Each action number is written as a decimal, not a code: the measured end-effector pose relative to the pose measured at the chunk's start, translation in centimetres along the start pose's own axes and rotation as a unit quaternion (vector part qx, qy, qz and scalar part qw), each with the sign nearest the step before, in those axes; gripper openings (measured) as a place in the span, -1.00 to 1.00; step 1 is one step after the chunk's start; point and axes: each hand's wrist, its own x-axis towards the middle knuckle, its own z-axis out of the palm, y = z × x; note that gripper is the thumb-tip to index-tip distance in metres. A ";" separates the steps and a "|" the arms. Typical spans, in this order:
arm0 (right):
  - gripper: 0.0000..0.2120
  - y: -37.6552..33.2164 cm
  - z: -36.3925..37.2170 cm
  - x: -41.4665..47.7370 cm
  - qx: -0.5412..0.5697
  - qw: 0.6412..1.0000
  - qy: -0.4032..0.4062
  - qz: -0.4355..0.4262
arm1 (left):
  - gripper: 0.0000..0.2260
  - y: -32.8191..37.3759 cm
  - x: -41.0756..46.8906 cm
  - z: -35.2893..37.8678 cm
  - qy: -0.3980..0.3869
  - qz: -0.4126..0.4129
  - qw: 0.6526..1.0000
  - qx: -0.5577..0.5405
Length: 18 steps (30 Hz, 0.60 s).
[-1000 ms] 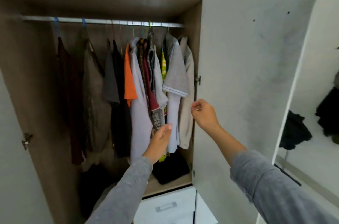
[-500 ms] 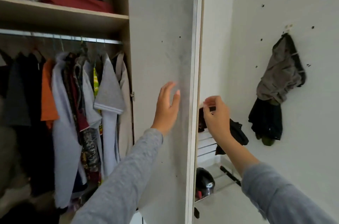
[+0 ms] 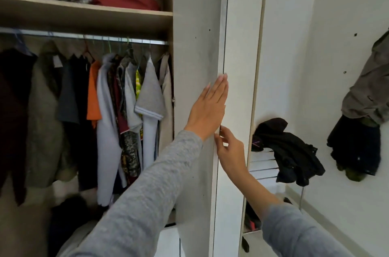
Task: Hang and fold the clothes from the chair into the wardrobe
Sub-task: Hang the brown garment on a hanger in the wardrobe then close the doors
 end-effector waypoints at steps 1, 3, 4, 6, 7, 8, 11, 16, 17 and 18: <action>-0.70 -0.2 0.3 -0.3 0.001 1.000 -0.004 -0.014 | -0.47 -0.5 -0.5 -0.1 0.012 -0.003 1.000 0.025; -0.67 -0.8 1.8 -1.0 0.009 0.999 -0.008 -0.043 | -0.46 -2.1 -1.9 -0.5 0.030 -0.006 0.997 0.064; -0.65 -1.1 2.6 -1.4 0.016 0.998 -0.009 -0.053 | -0.47 -3.1 -2.5 -0.8 0.038 -0.005 0.996 0.078; -0.64 -1.7 4.5 -2.2 0.036 0.997 -0.014 -0.065 | -0.48 -5.1 -3.9 -1.6 0.043 -0.005 0.995 0.092; -0.63 -2.1 5.7 -2.6 0.049 0.996 -0.023 -0.069 | -0.48 -6.3 -4.6 -2.1 0.042 -0.009 0.995 0.089; -0.63 -2.4 6.8 -2.8 0.061 0.995 -0.036 -0.073 | -0.49 -7.3 -5.3 -2.5 0.043 -0.013 0.995 0.085; -0.59 -3.7 10.3 -3.4 0.093 0.986 -0.096 -0.102 | -0.49 -10.6 -7.7 -3.5 0.033 -0.033 0.992 0.118; -0.53 -5.4 16.0 -3.4 0.103 0.969 -0.174 -0.140 | -0.46 -16.3 -10.3 -3.8 -0.030 -0.079 0.981 0.174; -0.52 -5.8 17.1 -3.3 0.101 0.967 -0.182 -0.147 | -0.45 -17.4 -10.8 -3.5 -0.047 -0.080 0.979 0.182; -0.51 -6.1 18.2 -3.1 0.097 0.965 -0.187 -0.155 | -0.44 -18.5 -11.4 -3.3 -0.060 -0.086 0.977 0.187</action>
